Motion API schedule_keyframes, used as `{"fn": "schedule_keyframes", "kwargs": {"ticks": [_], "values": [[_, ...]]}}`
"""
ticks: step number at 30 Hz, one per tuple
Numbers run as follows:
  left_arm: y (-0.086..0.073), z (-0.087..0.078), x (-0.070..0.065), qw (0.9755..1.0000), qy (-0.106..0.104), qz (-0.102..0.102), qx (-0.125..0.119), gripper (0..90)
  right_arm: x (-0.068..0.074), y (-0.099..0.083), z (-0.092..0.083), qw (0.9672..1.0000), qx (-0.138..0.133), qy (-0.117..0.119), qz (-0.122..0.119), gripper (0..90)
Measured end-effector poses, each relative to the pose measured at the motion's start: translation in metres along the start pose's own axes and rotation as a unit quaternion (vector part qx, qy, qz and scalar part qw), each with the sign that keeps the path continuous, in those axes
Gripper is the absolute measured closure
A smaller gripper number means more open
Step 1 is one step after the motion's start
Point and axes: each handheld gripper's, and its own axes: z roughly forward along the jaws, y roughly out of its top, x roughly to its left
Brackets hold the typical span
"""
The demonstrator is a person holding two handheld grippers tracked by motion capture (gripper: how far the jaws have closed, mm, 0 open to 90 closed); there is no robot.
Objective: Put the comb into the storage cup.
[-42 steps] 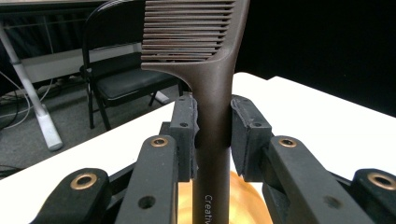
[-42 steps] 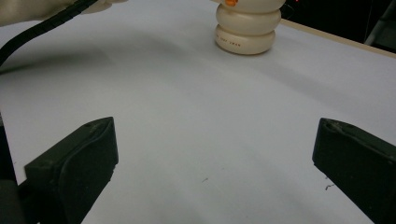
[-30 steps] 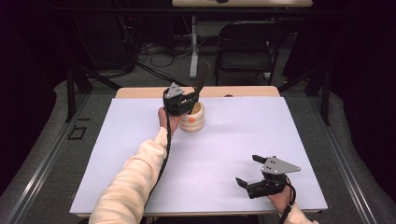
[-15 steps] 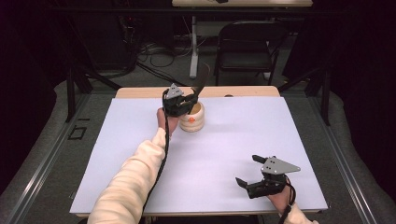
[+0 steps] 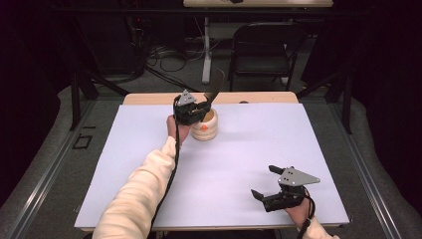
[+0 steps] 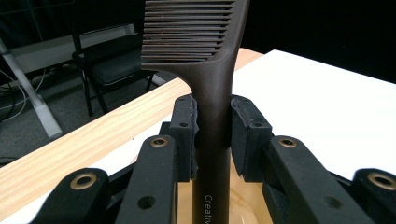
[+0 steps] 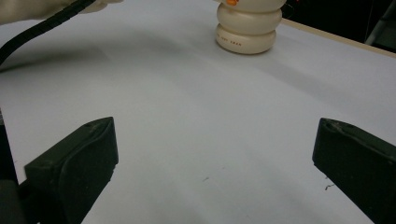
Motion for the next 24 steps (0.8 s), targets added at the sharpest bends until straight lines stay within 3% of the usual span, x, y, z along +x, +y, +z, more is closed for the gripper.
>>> {"fn": "schedule_keyframes", "kwargs": {"ticks": [24], "values": [[0.0006, -0.0056, 0.0027, 0.9998, -0.005, 0.007, 0.017, 72.8, 0.0005, 0.0003, 0.0000, 1.0000, -0.001, 0.001, 0.000, 0.0]]}}
